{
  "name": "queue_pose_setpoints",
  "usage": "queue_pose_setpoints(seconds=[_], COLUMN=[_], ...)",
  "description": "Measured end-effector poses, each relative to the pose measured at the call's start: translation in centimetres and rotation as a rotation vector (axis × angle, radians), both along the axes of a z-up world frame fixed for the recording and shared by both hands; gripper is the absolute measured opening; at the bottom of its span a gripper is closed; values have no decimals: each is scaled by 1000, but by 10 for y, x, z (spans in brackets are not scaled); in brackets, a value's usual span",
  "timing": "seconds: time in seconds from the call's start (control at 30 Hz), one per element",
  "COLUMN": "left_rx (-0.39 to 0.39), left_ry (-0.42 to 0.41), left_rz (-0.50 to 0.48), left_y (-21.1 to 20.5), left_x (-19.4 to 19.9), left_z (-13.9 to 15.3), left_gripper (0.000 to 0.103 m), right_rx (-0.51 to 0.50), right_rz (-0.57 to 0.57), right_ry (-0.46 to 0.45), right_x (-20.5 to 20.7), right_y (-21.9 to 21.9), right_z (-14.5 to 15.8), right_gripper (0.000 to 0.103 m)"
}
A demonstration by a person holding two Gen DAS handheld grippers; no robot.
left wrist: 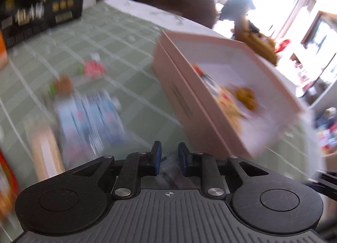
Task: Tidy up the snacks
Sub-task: 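Grasp the brown jerky stick with the right gripper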
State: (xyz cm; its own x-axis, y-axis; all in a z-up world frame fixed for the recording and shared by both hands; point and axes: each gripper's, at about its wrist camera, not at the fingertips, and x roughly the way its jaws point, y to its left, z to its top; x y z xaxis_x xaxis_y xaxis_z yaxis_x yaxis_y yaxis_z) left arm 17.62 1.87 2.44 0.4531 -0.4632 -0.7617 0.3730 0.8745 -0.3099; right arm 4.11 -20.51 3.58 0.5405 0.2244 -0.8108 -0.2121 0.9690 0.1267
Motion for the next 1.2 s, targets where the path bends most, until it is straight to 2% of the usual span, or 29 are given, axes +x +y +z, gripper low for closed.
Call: queue_pose_setpoints(seconds=[0.1,0.2,0.27,0.33,0.37,0.43,0.5,0.67,0.83,0.93,1.0,1.1,1.2], left_rx=[-126,-168,-156,-113,-96,-79,-70,-32,70,99,108,94,62], left_ry=[99,54,31,34,40,60,89,200,219,218,220,237,264], left_rz=[-2,134,226,283,296,304,295,282,269,263,268,293,322], left_y=[11,31,44,52,54,57,58,46,28,23,22,24,23], left_x=[-25,-50,-66,-79,-89,-105,-120,-158,-176,-181,-182,-187,-188], left_z=[-2,10,21,29,34,38,40,32,30,34,36,35,24], left_gripper=[22,23,23,23,23,23,23,23,23,24,24,24,26], right_rx=[68,117,116,92,68,2,-51,-25,-40,-9,12,-1,-13], right_rz=[31,86,117,154,180,224,238,125,50,62,98,145,134], right_ry=[13,0,1,14,22,6,-14,12,0,-18,-26,-37,-37], right_x=[7,17,27,32,32,25,16,13,6,-6,-16,-24,-27], right_y=[7,26,44,61,70,81,82,37,4,0,2,12,10], right_z=[2,8,8,6,5,4,4,5,7,12,15,15,14], right_gripper=[68,68,68,63,54,44,39,39,41,46,54,56,56])
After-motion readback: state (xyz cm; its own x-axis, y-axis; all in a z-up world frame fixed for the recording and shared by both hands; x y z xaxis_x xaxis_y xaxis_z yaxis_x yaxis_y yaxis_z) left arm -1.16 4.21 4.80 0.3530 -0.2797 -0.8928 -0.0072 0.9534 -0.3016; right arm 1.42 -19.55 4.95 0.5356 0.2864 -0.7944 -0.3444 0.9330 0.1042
